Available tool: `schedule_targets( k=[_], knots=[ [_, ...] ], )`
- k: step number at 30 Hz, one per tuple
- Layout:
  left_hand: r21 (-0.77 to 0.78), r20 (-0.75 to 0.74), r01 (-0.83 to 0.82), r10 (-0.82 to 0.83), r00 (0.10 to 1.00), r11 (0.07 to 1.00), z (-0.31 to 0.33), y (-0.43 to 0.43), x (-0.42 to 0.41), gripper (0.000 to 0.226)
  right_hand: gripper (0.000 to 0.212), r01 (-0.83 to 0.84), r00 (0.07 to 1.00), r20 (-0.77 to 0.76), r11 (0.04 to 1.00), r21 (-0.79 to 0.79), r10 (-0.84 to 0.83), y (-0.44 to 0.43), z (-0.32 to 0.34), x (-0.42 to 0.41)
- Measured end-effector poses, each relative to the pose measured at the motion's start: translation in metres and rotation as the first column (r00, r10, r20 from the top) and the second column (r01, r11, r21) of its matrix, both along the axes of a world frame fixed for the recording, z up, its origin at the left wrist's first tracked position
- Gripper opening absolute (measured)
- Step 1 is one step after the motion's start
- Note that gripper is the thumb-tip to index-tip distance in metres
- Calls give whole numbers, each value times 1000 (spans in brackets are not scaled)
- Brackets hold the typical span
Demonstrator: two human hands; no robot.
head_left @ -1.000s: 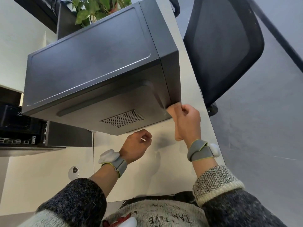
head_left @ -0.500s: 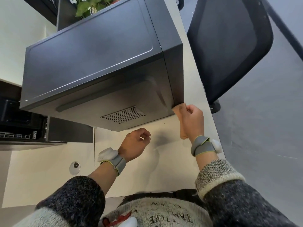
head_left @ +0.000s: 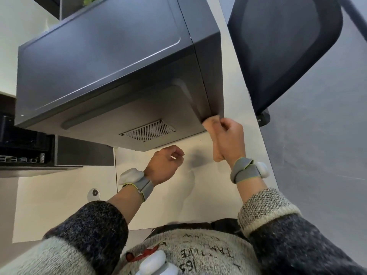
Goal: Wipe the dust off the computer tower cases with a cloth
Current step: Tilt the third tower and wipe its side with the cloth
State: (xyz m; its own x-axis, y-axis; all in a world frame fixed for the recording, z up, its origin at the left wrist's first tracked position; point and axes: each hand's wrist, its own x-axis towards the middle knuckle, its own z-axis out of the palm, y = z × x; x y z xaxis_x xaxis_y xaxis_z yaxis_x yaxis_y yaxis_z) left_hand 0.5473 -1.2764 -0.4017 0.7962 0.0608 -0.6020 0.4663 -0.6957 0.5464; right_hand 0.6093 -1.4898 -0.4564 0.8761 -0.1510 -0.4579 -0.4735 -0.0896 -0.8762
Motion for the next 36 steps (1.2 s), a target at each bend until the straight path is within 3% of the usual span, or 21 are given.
schedule_targets(
  k=[2,8,13,17,25,30,34,36],
  knots=[
    [2,-6,14,-14,1000,1000,-1,-1,0,9,36,15,999,28,1000,25,-16,4,-1,-1],
    [12,-11,33,-33,999,999,1,-3,-3,10,41,-12,993,-117,996,-84,2,7,-13,4],
    [19,-22,34,-34,999,999,1,0,-2,11,33,62,997,39,998,27,-63,21,-2,-3],
    [18,-27,40,-39,999,999,1,-3,-2,11,33,-53,996,-81,987,-154,41,18,-19,1],
    [21,6,-16,16,1000,1000,-4,5,-1,12,32,-194,965,-229,940,-282,130,25,-34,7],
    [4,6,-68,68,998,998,-5,15,-6,12,36,-77,967,-249,994,-84,54,31,-11,6],
    [0,0,-86,86,996,996,-10,20,-11,12,34,13,995,-101,993,115,-1,25,8,-5],
    [-17,-9,-88,88,996,996,-12,19,-13,10,33,-1,998,-60,990,143,10,24,14,-4]
  ],
)
